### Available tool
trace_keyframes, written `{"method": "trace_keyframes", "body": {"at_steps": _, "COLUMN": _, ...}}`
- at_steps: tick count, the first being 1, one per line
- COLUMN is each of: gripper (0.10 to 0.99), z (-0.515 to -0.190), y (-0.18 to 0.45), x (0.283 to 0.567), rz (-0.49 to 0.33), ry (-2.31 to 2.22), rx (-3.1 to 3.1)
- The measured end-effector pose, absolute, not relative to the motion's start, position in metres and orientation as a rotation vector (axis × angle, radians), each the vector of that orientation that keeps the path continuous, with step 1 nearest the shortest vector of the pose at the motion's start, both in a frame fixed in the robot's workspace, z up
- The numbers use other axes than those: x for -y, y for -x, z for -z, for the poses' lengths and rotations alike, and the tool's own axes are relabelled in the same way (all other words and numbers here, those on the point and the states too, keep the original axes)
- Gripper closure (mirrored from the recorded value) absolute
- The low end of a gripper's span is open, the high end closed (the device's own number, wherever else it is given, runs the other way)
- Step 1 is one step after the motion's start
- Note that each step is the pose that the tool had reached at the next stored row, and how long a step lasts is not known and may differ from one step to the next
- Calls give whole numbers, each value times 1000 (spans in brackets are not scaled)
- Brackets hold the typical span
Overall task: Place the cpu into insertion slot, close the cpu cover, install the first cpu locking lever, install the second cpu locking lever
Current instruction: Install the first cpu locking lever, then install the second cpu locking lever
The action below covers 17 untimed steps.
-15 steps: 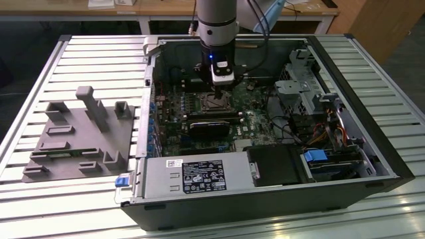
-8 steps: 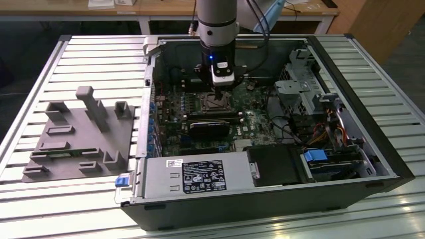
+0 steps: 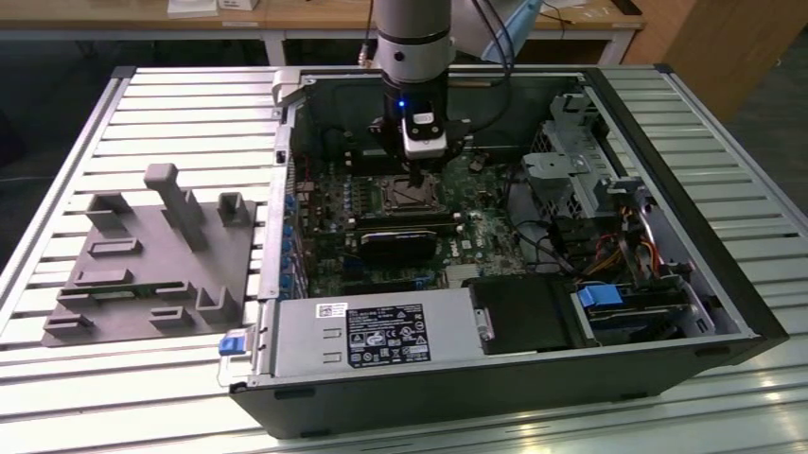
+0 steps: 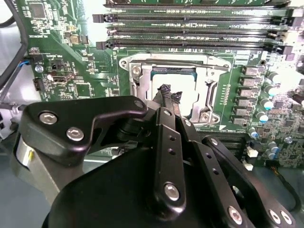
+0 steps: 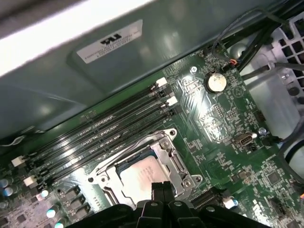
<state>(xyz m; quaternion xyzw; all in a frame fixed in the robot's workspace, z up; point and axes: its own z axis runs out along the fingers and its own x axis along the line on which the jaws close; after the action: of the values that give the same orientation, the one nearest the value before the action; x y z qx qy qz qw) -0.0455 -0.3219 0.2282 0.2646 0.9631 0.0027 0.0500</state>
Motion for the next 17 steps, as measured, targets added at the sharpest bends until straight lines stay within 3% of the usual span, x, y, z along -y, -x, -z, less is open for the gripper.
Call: {"method": "trace_keyframes", "body": {"at_steps": 17, "gripper": 984, "z": -241, "y": 45, "x": 322, "rz": -2, "ry": -805, "rx": -2932}}
